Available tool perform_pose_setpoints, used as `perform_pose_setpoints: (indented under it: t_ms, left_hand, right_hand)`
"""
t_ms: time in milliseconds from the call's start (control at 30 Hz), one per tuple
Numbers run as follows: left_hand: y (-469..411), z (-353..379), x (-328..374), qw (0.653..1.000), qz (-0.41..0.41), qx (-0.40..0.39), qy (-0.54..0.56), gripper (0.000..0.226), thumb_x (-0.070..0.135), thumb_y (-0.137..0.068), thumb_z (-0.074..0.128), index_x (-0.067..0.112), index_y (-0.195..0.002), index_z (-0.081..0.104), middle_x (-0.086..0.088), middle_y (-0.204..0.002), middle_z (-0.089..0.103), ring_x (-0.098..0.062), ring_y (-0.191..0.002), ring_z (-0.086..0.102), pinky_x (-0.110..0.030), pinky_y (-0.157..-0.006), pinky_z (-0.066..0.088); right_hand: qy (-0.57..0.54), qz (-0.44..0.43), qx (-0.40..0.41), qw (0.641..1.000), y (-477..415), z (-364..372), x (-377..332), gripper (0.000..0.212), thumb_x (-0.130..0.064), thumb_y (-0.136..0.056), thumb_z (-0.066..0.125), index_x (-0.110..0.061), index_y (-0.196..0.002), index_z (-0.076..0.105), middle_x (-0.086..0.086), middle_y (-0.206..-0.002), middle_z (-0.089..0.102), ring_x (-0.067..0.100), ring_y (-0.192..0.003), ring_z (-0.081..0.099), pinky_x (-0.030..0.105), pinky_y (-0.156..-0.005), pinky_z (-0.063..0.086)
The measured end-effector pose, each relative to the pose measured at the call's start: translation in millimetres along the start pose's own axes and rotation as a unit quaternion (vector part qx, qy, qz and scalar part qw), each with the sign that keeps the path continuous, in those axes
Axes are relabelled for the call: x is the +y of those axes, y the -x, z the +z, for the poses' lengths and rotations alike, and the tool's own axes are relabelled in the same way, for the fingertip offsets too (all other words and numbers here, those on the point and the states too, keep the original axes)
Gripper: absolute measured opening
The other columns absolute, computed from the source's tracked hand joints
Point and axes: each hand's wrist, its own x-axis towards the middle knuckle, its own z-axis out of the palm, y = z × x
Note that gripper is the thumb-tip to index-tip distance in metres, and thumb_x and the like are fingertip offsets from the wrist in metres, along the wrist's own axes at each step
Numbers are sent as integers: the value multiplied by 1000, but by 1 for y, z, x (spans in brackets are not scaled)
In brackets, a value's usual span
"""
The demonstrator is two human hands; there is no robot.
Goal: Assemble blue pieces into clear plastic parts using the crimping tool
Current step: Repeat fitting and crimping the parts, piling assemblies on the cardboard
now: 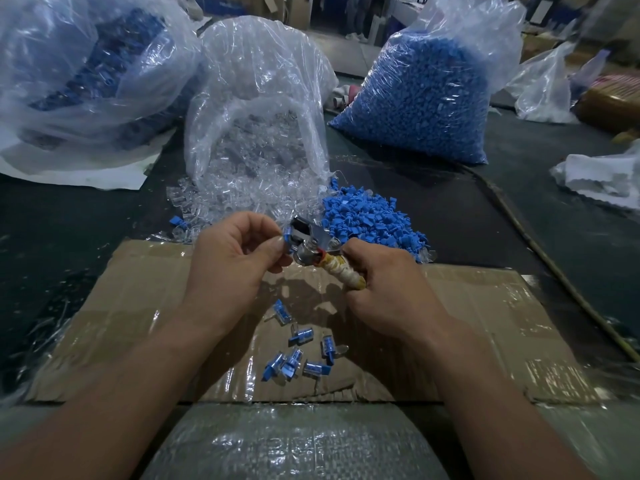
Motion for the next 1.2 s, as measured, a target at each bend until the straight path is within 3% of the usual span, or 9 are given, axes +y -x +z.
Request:
perform_pose_setpoints:
  t_ms: [167, 300, 467, 633, 733, 867, 1067, 1133, 1200]
  left_hand:
    - [-1, -1, -1, 1000, 0, 8, -14, 24, -6, -81, 58, 17, -74, 58, -3, -70, 63, -1, -57, 62, -10, -55, 50]
    - [-2, -1, -1, 1000, -5, 19, -13, 22, -4, -81, 60, 17, -75, 60, -3, -70, 64, -3, -57, 63, -12, -56, 51]
    - [-8, -14, 3, 998, -35, 36, 38, 14, -1, -78, 62, 14, -76, 63, 2, -63, 67, -6, -57, 63, -13, -53, 49]
    - [-9, -25, 11, 984, -116, -122, 53, 8, 16, -59, 65, 14, -65, 70, 1, -56, 65, -5, -45, 53, -16, -43, 43]
    - [-8, -25, 15, 959, -149, -241, 31, 13, 15, -57, 66, 16, -68, 73, -4, -61, 68, -8, -43, 53, -16, -42, 45]
    - [-6, -22, 14, 924, -171, -339, -36, 15, 20, -53, 70, 22, -67, 73, -5, -60, 68, -9, -44, 56, -15, -41, 45]
    - [-4, -20, 11, 897, -129, -414, -87, 16, 26, -56, 71, 18, -69, 73, -1, -73, 72, -7, -63, 66, -13, -58, 50]
    - [-4, -20, 12, 904, -117, -403, -75, 16, 29, -57, 70, 17, -68, 73, -2, -72, 72, -8, -63, 65, -13, -58, 50]
    - [-5, -21, 11, 929, -121, -344, -67, 17, 31, -59, 67, 17, -68, 72, -2, -68, 71, -7, -56, 62, -11, -52, 48]
  right_hand:
    - [12, -4, 10, 1000, 0, 1, 0, 20, -21, -79, 62, -30, -85, 45, -12, -77, 49, 4, -73, 43, 22, -62, 32]
    - [17, -5, 24, 1000, -1, 1, 5, 26, -18, -78, 64, -26, -102, 55, -12, -87, 48, 5, -81, 42, 13, -65, 29]
    - [18, 31, 5, 999, 0, -9, 16, 39, -15, -72, 69, -24, -108, 62, -12, -89, 54, 8, -83, 50, 28, -73, 43]
    - [-9, 54, -41, 998, 3, -16, 21, 34, -29, -65, 79, -28, -96, 65, -14, -85, 61, 5, -80, 55, 29, -73, 47]
    - [-1, 66, -66, 996, 3, -16, 21, 45, -42, -59, 82, -28, -98, 65, -14, -86, 60, 4, -81, 54, 29, -75, 46]
    - [51, 65, -76, 994, 2, -11, 19, 58, -53, -55, 79, -32, -106, 60, -15, -91, 53, 6, -86, 49, 28, -71, 41]
    - [98, 49, -87, 990, -1, -3, 22, 75, -64, -53, 74, -30, -117, 52, -10, -104, 49, 10, -96, 44, 28, -76, 37]
    - [98, 46, -94, 990, -1, -3, 23, 79, -64, -53, 73, -29, -120, 49, -11, -104, 45, 8, -96, 41, 27, -76, 34]
    - [99, 44, -102, 989, -1, -3, 24, 81, -64, -54, 72, -30, -123, 47, -12, -102, 41, 7, -96, 36, 27, -76, 31]
